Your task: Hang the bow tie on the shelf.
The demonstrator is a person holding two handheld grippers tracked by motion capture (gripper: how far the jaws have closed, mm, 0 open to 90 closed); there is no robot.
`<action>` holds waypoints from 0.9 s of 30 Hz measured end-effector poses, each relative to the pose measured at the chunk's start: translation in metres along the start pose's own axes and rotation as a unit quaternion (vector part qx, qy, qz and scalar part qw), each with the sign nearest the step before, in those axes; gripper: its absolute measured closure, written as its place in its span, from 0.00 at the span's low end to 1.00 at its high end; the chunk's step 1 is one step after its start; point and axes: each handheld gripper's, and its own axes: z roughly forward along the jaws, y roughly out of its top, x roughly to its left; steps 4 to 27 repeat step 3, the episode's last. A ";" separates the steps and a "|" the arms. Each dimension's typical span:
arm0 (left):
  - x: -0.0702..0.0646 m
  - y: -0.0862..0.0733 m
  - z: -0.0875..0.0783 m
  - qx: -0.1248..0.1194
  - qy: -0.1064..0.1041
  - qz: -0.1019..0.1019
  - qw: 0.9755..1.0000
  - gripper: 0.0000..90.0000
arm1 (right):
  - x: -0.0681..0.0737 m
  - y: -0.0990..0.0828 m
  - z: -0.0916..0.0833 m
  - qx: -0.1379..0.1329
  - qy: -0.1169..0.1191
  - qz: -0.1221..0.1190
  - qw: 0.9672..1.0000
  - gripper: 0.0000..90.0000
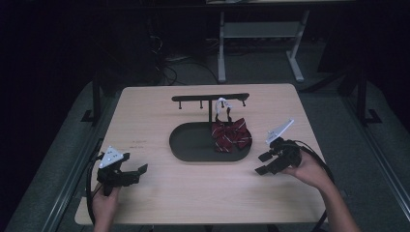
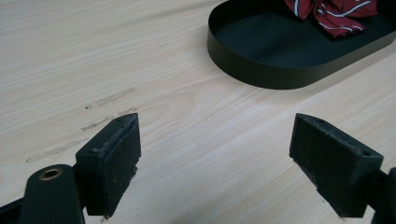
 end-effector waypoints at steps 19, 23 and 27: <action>0.001 0.000 0.000 0.004 0.000 0.006 1.000 0.18 | 0.004 -0.006 0.001 0.000 -0.004 -0.003 1.000 0.43; 0.001 0.000 0.000 0.004 0.000 0.006 1.000 0.18 | 0.004 -0.006 0.001 0.000 -0.004 -0.003 1.000 0.43; 0.001 0.000 0.000 0.004 0.000 0.006 1.000 0.18 | 0.004 -0.006 0.001 0.000 -0.004 -0.003 1.000 0.43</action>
